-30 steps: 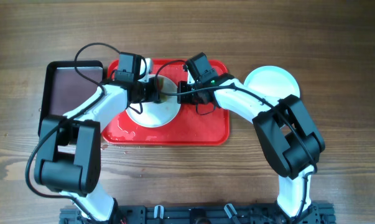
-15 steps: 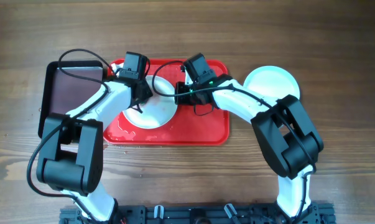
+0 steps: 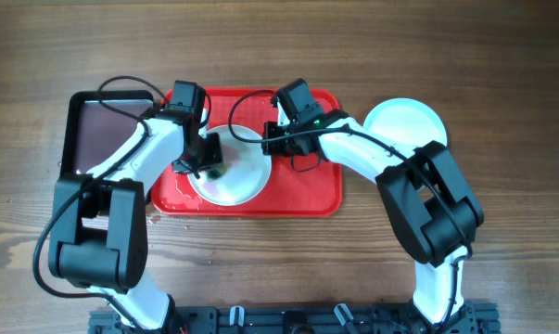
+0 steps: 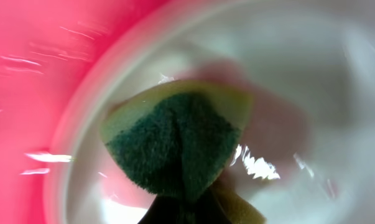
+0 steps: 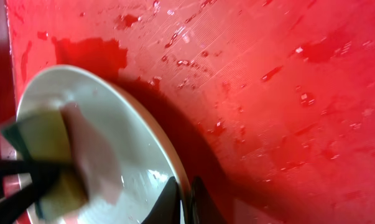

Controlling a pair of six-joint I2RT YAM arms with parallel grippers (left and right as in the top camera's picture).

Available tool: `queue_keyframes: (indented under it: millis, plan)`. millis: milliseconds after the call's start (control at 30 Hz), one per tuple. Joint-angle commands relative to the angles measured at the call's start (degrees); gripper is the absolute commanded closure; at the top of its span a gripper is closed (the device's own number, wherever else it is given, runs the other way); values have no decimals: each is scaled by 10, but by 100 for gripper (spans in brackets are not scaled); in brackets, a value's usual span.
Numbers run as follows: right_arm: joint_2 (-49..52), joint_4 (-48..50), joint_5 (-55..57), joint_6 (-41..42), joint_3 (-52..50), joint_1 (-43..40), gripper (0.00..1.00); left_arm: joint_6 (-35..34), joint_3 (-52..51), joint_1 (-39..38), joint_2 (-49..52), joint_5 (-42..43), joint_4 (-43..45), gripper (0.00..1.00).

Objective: Clean dirty plates on tray and stack at the side
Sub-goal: 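Scrub the white plate with the sponge in the left gripper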

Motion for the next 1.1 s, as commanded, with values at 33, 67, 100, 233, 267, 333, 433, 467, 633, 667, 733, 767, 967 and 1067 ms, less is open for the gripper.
queue_keyframes:
  millis: [33, 67, 100, 233, 267, 333, 433, 467, 633, 667, 733, 767, 967, 1067]
  plan:
    - [13, 0, 18, 13, -2, -1, 96, 201, -37, -16, 39, 290, -31, 96]
    - [13, 0, 18, 13, -2, -1, 96, 213, -37, -16, 39, 308, -30, 96]
    - [13, 0, 18, 13, -2, -1, 96, 217, -37, -16, 39, 317, -25, 96]
    - [13, 0, 18, 13, -2, -1, 96, 210, -37, -16, 39, 318, 10, 96]
    - [13, 0, 18, 13, -2, -1, 96, 209, -37, -16, 39, 318, 30, 96]
    - [13, -1, 18, 13, -2, -1, 96, 201, -37, -16, 39, 315, 74, 96]
    - [13, -1, 18, 13, -2, -1, 96, 156, -37, -16, 39, 275, 137, 96]
    - [13, -1, 17, 13, -2, -1, 96, 138, -37, -16, 39, 256, 154, 96]
    - [13, -1, 18, 13, -2, -1, 96, 71, -37, -16, 42, 118, 250, 96]
    - [13, -1, 18, 13, -2, -1, 95, 71, -37, -16, 43, 103, 262, 96]
    - [13, -1, 18, 13, -2, -1, 96, 65, -37, -16, 46, 48, 287, 96]
    - [13, -1, 18, 13, -2, -1, 96, 54, -37, -16, 49, 17, 295, 96]
    - [13, -1, 18, 13, -2, -1, 96, -11, -37, -16, 52, -180, 305, 96]
    - [13, 0, 18, 13, -2, -1, 96, -24, -36, -16, 52, -246, 301, 96]
